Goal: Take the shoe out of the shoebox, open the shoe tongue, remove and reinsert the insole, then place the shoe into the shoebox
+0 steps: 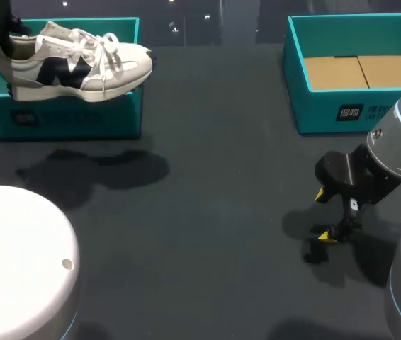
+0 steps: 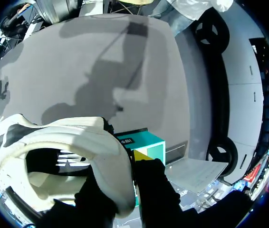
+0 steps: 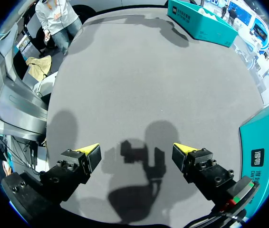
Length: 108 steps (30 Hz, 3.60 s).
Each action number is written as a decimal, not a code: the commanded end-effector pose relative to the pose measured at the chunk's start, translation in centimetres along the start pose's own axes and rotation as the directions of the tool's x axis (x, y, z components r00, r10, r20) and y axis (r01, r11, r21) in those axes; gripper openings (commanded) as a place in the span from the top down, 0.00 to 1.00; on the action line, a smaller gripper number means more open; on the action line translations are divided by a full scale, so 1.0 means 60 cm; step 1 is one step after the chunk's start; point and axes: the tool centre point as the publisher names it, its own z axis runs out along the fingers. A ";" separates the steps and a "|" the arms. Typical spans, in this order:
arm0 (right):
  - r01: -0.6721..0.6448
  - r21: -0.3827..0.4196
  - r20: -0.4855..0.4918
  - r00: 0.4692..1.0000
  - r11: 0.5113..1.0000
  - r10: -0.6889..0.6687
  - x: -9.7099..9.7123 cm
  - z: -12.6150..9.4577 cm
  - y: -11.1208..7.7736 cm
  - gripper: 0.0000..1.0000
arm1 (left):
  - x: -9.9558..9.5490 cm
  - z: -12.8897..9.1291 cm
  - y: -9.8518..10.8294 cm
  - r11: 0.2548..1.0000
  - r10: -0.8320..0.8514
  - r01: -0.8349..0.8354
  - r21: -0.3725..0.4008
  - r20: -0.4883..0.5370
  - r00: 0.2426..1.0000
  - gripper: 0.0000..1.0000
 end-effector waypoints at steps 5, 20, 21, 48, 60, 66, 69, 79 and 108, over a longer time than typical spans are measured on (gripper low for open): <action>0.001 -0.001 0.002 1.000 1.000 -0.001 0.003 -0.001 -0.002 0.00 | -0.069 -0.007 -0.077 0.999 -0.002 0.000 -0.042 -0.034 0.999 1.00; 0.001 -0.001 0.002 1.000 1.000 -0.001 0.003 -0.001 -0.002 0.00 | -0.205 0.015 -0.172 0.997 0.011 -0.017 -0.080 -0.080 0.997 1.00; 0.001 -0.001 0.002 1.000 1.000 -0.001 0.003 -0.001 -0.002 0.00 | -0.212 0.016 -0.177 0.996 0.008 -0.015 -0.088 -0.084 0.996 1.00; 0.001 -0.001 0.002 1.000 1.000 -0.001 0.003 -0.001 -0.002 0.00 | -0.297 0.045 -0.227 0.998 0.035 -0.041 -0.052 -0.121 0.992 1.00; 0.001 -0.001 0.002 1.000 1.000 -0.001 0.003 -0.001 -0.002 0.00 | -0.400 0.073 -0.259 0.997 0.066 -0.072 -0.032 -0.153 0.986 1.00; 0.001 -0.001 0.002 1.000 1.000 -0.001 0.003 -0.001 -0.002 0.00 | -0.438 0.094 -0.258 0.995 0.076 -0.084 -0.045 -0.156 0.985 1.00; 0.001 -0.001 0.002 1.000 1.000 -0.001 0.003 -0.001 -0.002 0.00 | -0.452 0.107 -0.256 0.995 0.074 -0.083 -0.048 -0.166 0.983 1.00; 0.001 -0.001 0.002 1.000 1.000 -0.001 0.003 -0.001 -0.002 0.00 | -0.504 0.139 -0.254 0.996 0.070 -0.079 -0.047 -0.166 0.984 1.00; 0.001 -0.001 0.002 1.000 1.000 -0.001 0.003 -0.001 -0.002 0.00 | -0.566 0.213 -0.244 0.997 0.007 -0.024 -0.077 -0.215 0.977 1.00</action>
